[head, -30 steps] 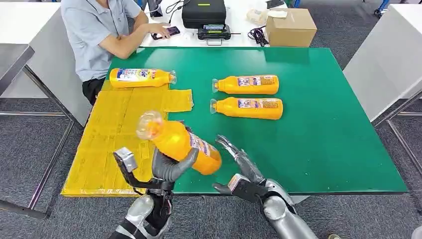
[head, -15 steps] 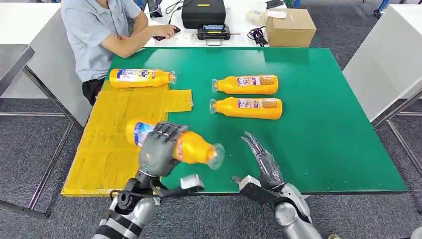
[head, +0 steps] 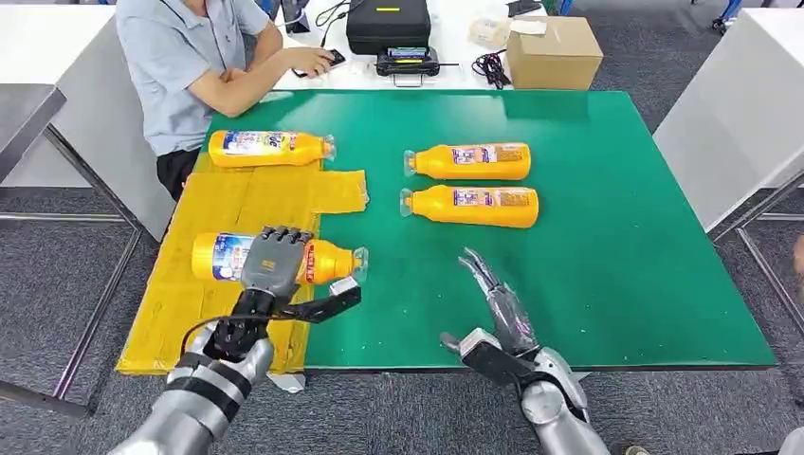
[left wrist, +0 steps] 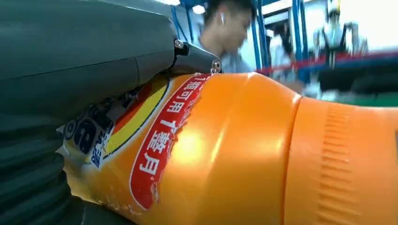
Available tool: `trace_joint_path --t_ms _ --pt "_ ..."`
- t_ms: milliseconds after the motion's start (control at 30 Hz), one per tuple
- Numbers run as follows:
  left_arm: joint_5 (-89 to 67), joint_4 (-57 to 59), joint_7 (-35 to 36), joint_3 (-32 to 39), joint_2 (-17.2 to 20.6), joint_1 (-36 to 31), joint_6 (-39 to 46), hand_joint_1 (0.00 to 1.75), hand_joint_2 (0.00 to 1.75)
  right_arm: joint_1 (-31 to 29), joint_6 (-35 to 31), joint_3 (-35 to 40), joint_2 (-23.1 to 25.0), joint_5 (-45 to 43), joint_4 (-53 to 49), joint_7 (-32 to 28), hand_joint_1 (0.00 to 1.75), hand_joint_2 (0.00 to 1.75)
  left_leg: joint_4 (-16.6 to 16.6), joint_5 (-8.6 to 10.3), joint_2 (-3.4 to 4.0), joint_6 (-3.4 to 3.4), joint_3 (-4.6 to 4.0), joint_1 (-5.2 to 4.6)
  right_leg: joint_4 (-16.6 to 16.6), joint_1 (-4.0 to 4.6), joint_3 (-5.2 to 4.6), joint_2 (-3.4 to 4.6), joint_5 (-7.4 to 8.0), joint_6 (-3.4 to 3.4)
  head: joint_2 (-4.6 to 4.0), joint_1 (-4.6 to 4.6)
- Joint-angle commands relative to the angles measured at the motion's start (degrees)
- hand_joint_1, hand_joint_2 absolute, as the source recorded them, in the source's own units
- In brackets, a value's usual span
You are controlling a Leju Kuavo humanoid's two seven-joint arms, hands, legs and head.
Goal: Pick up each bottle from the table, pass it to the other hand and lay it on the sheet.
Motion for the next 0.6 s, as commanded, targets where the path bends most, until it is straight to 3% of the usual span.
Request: trace_joint_path --t_ms 33,233,367,600 --pt "2.3 14.6 -1.0 -0.4 0.9 -7.2 -4.7 1.75 1.75 -2.4 1.0 -1.2 0.9 -0.6 3.5 0.0 0.0 1.75 0.0 -0.14 0.09 -0.14 0.3 0.11 -0.1 0.12 0.32 0.05 -0.1 -0.18 0.0 0.02" --pt "4.0 16.7 -2.0 0.2 0.5 -8.1 -6.5 1.75 1.75 -2.8 1.5 -1.2 1.1 -0.8 3.9 -0.1 0.0 1.75 0.0 -0.07 0.07 -0.11 0.11 0.07 0.0 0.08 0.13 0.04 -0.05 -0.13 0.0 0.02" --pt "11.8 19.6 -8.0 3.3 -0.6 -8.8 -7.9 1.75 1.75 -3.4 2.2 -0.8 1.4 -0.8 5.1 -0.1 0.0 1.75 0.0 -0.08 0.1 -0.13 0.14 0.09 0.0 0.1 0.15 0.07 -0.04 -0.15 0.0 0.02" --pt "15.1 23.7 -7.9 4.6 0.0 -9.5 -10.0 1.75 1.75 -4.3 2.4 -0.5 1.5 -0.9 6.7 -0.4 0.0 1.75 0.0 -0.1 0.13 -0.13 0.28 0.08 -0.1 0.08 0.28 0.09 -0.05 -0.15 0.0 0.02"
